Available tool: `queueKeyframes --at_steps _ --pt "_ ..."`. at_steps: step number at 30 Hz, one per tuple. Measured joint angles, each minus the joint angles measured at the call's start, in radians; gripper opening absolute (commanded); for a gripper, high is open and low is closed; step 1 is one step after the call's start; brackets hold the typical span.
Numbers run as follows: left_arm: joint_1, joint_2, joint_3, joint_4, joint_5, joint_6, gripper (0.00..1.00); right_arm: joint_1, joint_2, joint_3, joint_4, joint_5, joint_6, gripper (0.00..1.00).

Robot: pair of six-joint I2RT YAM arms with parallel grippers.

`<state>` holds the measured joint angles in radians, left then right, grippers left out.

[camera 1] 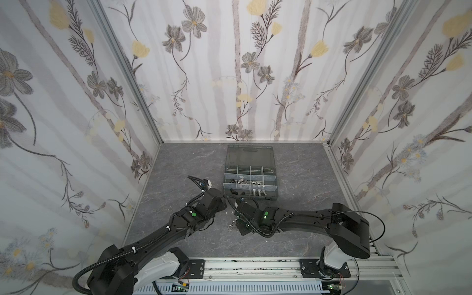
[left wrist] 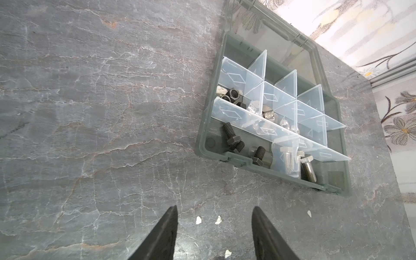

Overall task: Sort the screws and nuts into containers
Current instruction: 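Grasp the hex nut nearest the robot with the right gripper, then lift and carry the hex nut with the right gripper over the hex-nut compartment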

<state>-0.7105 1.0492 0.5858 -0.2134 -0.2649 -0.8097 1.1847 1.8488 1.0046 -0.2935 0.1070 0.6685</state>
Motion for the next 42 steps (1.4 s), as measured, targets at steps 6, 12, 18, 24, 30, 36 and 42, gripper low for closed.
queueKeyframes --at_steps 6,12,18,24,30,36,42 --pt "0.003 0.0 -0.008 0.0 0.0 -0.002 0.56 0.007 0.062 0.051 -0.036 0.009 0.0 0.46" --pt "0.006 0.0 -0.016 0.0 0.002 -0.002 0.56 0.008 0.104 0.09 -0.058 0.016 0.0 0.46" --pt "0.01 0.0 -0.016 0.0 0.005 -0.002 0.56 0.008 0.149 0.115 -0.085 0.051 0.003 0.46" --pt "0.011 0.0 -0.018 0.0 0.007 -0.001 0.56 0.009 0.164 0.117 -0.106 0.079 0.012 0.44" --pt "0.011 0.0 -0.018 0.0 0.007 -0.001 0.56 0.012 0.162 0.106 -0.1 0.103 0.012 0.37" --pt "0.011 0.0 -0.019 0.0 0.007 0.001 0.56 0.012 0.157 0.098 -0.098 0.116 0.012 0.29" --pt "0.012 0.0 -0.02 0.0 0.007 0.002 0.56 0.016 0.156 0.097 -0.099 0.127 0.013 0.24"
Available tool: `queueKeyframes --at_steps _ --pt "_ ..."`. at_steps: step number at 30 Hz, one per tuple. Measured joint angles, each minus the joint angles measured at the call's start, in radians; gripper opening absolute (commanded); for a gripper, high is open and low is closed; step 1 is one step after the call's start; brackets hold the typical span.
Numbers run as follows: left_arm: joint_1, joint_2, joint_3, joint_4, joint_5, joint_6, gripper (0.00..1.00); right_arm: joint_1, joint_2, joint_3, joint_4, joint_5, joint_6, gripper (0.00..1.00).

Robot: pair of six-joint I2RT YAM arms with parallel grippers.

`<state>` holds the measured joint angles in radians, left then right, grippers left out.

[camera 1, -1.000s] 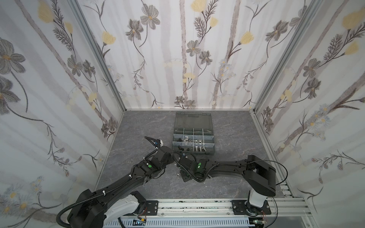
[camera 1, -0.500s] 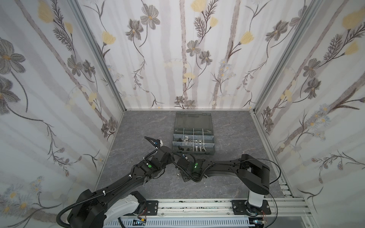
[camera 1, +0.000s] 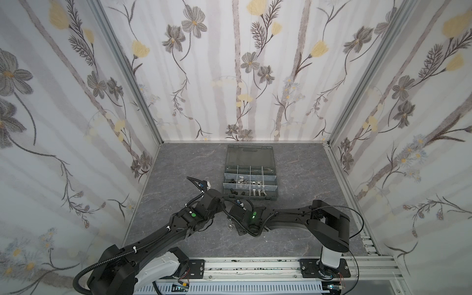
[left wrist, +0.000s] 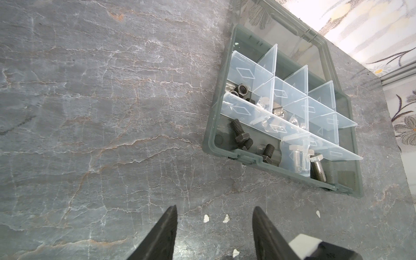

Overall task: Sort the screws and nuts into containers
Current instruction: 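Lift and carry the hex nut with the right gripper over the hex-nut compartment, then open the right gripper to drop the hex nut among the others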

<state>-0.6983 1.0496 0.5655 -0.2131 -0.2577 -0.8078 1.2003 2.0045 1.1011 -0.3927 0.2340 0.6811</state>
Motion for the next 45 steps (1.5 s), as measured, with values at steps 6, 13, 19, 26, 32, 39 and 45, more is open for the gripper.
queueKeyframes --at_steps 6,13,19,26,32,39,45 --pt "0.0 0.0 0.0 0.0 0.0 0.0 0.56 0.0 -0.034 -0.001 -0.029 0.011 -0.002 0.23" --pt "0.002 0.0 -0.001 0.0 0.001 0.0 0.56 -0.086 -0.135 0.034 -0.067 0.054 -0.075 0.23" --pt "0.002 0.0 -0.001 0.0 0.007 0.001 0.56 -0.279 -0.169 0.134 -0.073 0.082 -0.193 0.24" --pt "0.005 0.0 -0.001 0.0 0.027 0.018 0.56 -0.468 -0.069 0.28 -0.058 0.079 -0.302 0.23" --pt "0.005 0.0 -0.014 0.008 0.046 0.018 0.56 -0.518 0.024 0.33 -0.053 0.04 -0.335 0.24" --pt "0.005 -0.006 -0.023 0.01 0.052 0.014 0.56 -0.528 0.059 0.335 -0.051 0.024 -0.343 0.34" --pt "0.005 -0.005 -0.024 0.016 0.052 0.015 0.56 -0.532 0.06 0.336 -0.051 0.008 -0.343 0.4"
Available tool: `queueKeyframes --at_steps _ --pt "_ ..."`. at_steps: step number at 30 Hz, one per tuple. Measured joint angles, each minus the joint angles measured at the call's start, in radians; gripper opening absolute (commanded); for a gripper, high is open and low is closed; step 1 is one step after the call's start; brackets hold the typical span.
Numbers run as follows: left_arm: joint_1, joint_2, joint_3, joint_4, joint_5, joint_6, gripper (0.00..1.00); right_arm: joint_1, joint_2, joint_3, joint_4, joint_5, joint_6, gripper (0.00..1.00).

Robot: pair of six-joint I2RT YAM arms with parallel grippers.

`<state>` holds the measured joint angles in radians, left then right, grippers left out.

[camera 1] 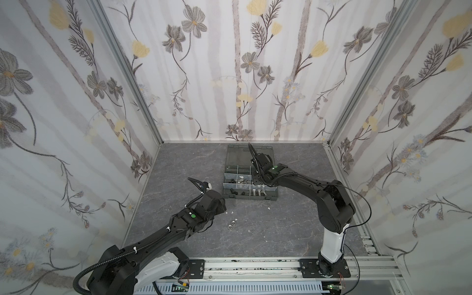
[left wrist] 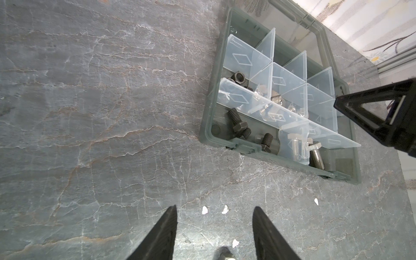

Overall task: Sort the screws and nuts into containers
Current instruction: 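Open the right gripper to drop the hex nut among the others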

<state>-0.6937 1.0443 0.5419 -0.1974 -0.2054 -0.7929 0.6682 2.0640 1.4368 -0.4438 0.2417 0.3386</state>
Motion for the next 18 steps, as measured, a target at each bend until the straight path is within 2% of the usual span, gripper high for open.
queueKeyframes --at_steps 18 --pt "0.002 0.016 -0.002 0.007 0.01 0.0 0.56 -0.007 -0.052 -0.027 0.007 -0.008 0.0 0.42"
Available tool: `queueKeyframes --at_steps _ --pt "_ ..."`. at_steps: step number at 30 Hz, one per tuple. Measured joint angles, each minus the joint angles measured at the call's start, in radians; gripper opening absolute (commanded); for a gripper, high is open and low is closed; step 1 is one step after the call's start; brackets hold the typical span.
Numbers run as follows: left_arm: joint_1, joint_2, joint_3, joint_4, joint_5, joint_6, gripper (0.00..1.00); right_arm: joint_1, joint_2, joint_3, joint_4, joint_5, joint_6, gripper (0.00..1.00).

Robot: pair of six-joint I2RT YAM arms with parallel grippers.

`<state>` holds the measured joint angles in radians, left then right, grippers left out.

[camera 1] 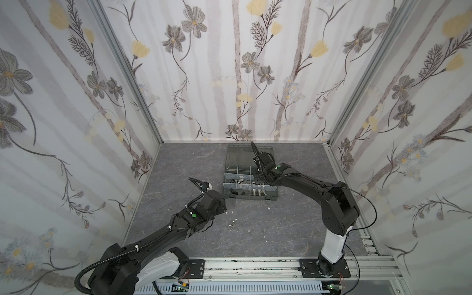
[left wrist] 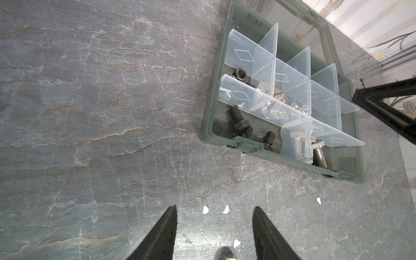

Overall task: Sort the screws and nuts into containers
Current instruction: 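Open the right gripper to drop the hex nut among the others, then withdraw the right gripper from the box while the left gripper grasps a hex nut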

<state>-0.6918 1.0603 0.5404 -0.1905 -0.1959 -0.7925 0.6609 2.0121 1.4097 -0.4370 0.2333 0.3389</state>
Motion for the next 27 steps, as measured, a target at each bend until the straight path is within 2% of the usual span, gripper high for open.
queueKeyframes --at_steps 8,18,27 --pt "0.0 0.01 -0.001 0.001 0.018 0.008 0.56 0.0 -0.088 -0.073 0.025 -0.031 0.021 0.42" --pt "-0.006 0.064 0.0 0.001 0.064 0.041 0.56 0.0 -0.331 -0.294 0.121 -0.069 0.091 0.42" --pt "-0.089 0.156 0.031 0.005 0.096 0.077 0.54 0.001 -0.516 -0.438 0.136 -0.07 0.124 0.42"
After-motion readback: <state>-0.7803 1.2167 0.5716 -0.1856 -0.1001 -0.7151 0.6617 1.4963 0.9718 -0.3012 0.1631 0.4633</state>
